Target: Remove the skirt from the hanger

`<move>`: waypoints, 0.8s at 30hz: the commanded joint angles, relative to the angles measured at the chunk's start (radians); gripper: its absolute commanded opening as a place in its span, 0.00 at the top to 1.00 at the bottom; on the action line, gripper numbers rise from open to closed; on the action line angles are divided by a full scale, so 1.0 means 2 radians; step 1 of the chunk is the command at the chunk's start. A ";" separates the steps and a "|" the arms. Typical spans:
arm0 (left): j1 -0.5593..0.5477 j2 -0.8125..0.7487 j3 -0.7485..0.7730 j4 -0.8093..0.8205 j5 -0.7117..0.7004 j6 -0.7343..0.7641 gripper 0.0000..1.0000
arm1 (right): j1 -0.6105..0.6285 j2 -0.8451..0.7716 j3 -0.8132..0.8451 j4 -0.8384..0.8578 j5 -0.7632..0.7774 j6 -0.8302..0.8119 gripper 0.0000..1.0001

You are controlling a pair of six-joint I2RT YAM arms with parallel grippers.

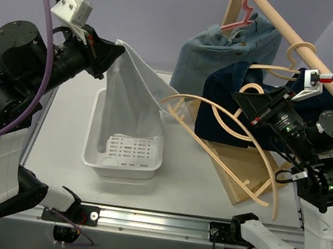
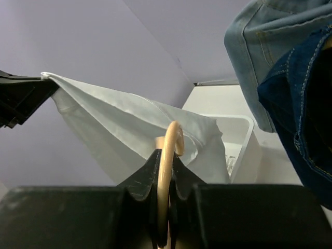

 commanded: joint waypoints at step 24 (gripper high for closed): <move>-0.151 -0.035 -0.223 0.050 0.033 -0.029 0.06 | -0.004 0.048 -0.021 -0.085 0.091 -0.042 1.00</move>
